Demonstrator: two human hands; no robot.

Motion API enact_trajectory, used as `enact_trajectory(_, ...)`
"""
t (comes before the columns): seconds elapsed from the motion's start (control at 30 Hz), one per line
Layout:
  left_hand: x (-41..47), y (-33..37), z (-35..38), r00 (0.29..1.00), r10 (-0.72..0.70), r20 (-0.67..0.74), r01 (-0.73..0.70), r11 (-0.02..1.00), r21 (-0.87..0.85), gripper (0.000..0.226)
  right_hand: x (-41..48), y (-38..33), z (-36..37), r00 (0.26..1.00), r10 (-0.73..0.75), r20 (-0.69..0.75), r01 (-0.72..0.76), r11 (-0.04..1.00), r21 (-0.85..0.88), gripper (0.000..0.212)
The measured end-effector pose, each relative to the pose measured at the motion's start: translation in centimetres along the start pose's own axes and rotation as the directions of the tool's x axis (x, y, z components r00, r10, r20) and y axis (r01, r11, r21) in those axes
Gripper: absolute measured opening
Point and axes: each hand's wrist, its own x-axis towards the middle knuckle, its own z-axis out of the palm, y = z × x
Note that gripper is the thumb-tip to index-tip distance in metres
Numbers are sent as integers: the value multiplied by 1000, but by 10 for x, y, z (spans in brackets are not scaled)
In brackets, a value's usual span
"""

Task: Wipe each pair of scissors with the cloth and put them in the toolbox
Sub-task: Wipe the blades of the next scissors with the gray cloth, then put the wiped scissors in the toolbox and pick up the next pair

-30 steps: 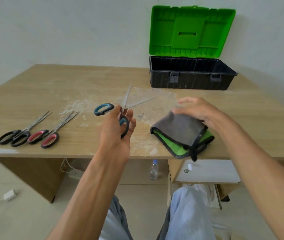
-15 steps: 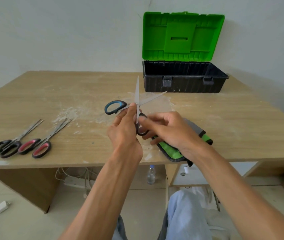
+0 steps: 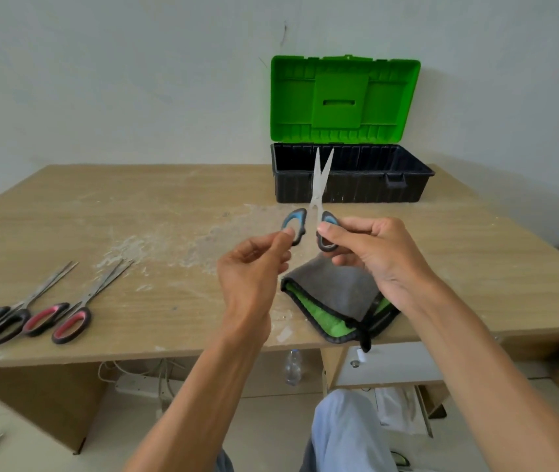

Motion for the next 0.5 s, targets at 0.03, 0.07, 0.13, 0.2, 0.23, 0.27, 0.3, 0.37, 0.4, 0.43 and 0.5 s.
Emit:
enact_trajectory(0.03,0,-1,5,1000,-9,26,9,1000,4,17,2,0,-2,1000,-3,-15,3,1000,-6,25)
enact_trajectory(0.07,0,-2,10,999,-26,45,26,1000,1,20,3,-1,-4,1000,-4,-27,4,1000,-13,24)
enact_trajectory(0.13,0,-4,19,996,-63,62,64,998,-16,25,7,-3,-6,999,-8,-38,6,999,-35,24)
enact_trajectory(0.2,3,-4,26,994,-88,65,90,996,-23,25,14,-8,-10,1000,1,-23,-2,998,-62,23)
enact_trajectory(0.23,6,-3,30,993,-94,67,95,995,-17,25,18,-12,-12,1000,13,-9,-14,996,-84,23)
enact_trajectory(0.27,11,-2,33,993,-91,69,92,996,-6,26,23,-15,-15,1000,27,4,-26,993,-114,22)
enact_trajectory(0.3,17,1,36,994,-82,74,82,997,5,28,29,-18,-18,999,36,8,-34,988,-152,20)
enact_trajectory(0.37,32,5,46,995,-55,87,52,998,34,30,44,-24,-24,999,41,-9,-42,973,-229,14)
enact_trajectory(0.4,40,8,53,995,-43,95,38,998,48,29,53,-26,-27,999,45,-19,-49,966,-255,12)
enact_trajectory(0.43,48,9,60,994,-34,104,28,998,59,28,64,-28,-29,998,56,-24,-60,961,-269,13)
enact_trajectory(0.5,67,11,76,992,-23,121,13,997,77,28,87,-32,-31,994,99,-42,-107,960,-260,17)
